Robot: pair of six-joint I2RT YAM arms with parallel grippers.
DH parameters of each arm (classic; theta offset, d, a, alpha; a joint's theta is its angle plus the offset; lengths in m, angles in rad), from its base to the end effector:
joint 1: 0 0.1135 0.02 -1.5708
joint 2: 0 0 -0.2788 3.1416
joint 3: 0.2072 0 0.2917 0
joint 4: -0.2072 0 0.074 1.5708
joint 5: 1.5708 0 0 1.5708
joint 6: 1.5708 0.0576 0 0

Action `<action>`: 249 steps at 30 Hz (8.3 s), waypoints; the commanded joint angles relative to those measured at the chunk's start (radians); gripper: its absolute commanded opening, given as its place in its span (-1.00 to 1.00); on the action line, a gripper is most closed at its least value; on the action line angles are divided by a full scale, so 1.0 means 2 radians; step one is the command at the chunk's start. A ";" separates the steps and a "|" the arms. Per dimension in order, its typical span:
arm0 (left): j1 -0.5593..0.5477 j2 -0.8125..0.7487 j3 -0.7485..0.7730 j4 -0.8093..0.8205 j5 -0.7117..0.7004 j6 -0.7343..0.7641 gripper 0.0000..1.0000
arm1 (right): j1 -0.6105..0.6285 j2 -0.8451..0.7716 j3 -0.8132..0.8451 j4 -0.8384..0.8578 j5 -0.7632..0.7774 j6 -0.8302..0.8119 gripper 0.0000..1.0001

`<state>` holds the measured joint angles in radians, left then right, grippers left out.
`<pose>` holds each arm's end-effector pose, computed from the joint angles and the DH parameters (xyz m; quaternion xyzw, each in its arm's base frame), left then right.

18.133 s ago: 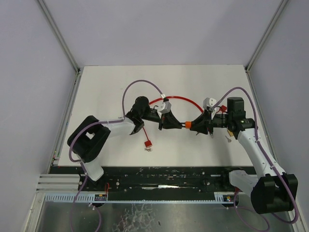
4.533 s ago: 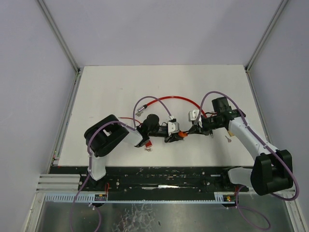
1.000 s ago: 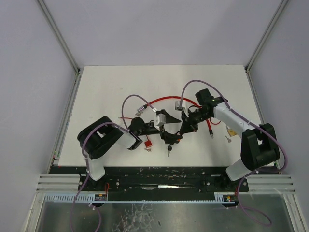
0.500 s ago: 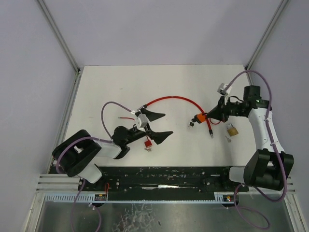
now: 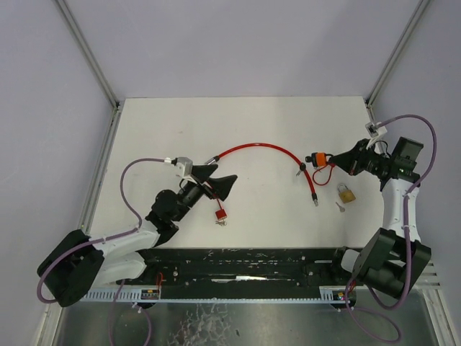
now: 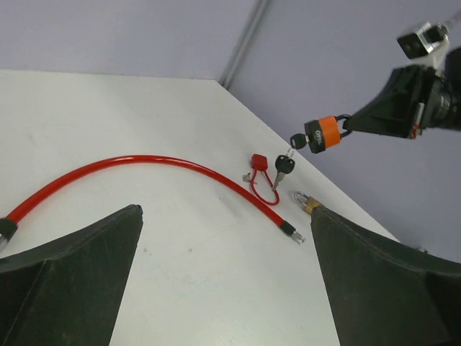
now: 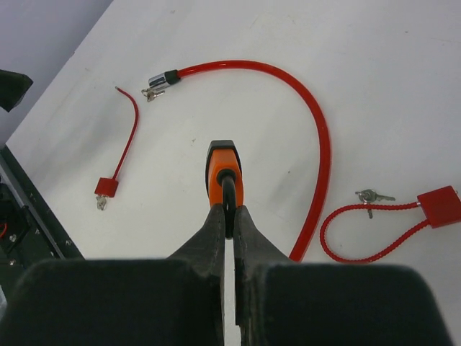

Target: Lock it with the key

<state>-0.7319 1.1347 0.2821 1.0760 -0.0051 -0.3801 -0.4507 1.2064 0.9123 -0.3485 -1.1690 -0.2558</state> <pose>0.1963 -0.1759 0.2199 0.1072 0.6146 -0.4111 0.6646 0.2828 -0.0780 0.2908 -0.1732 0.7663 0.3338 0.5210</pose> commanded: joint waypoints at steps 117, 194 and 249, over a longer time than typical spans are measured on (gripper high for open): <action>-0.197 0.182 0.260 -0.775 -0.404 -0.362 0.58 | 0.110 -0.107 -0.017 -0.033 0.087 -0.049 0.53; -0.262 0.210 0.262 -0.874 -0.474 -0.477 0.86 | 0.110 -0.097 -0.018 -0.048 0.074 -0.067 0.54; -0.201 0.227 0.275 -0.763 -0.386 -0.354 -0.89 | 0.110 -0.094 -0.017 -0.052 0.057 -0.067 0.54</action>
<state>-1.1366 1.6756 0.8326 -0.4862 -0.8043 -1.1866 -0.2283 1.0275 0.8715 -0.4591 -1.0157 -0.3828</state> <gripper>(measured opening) 0.378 0.769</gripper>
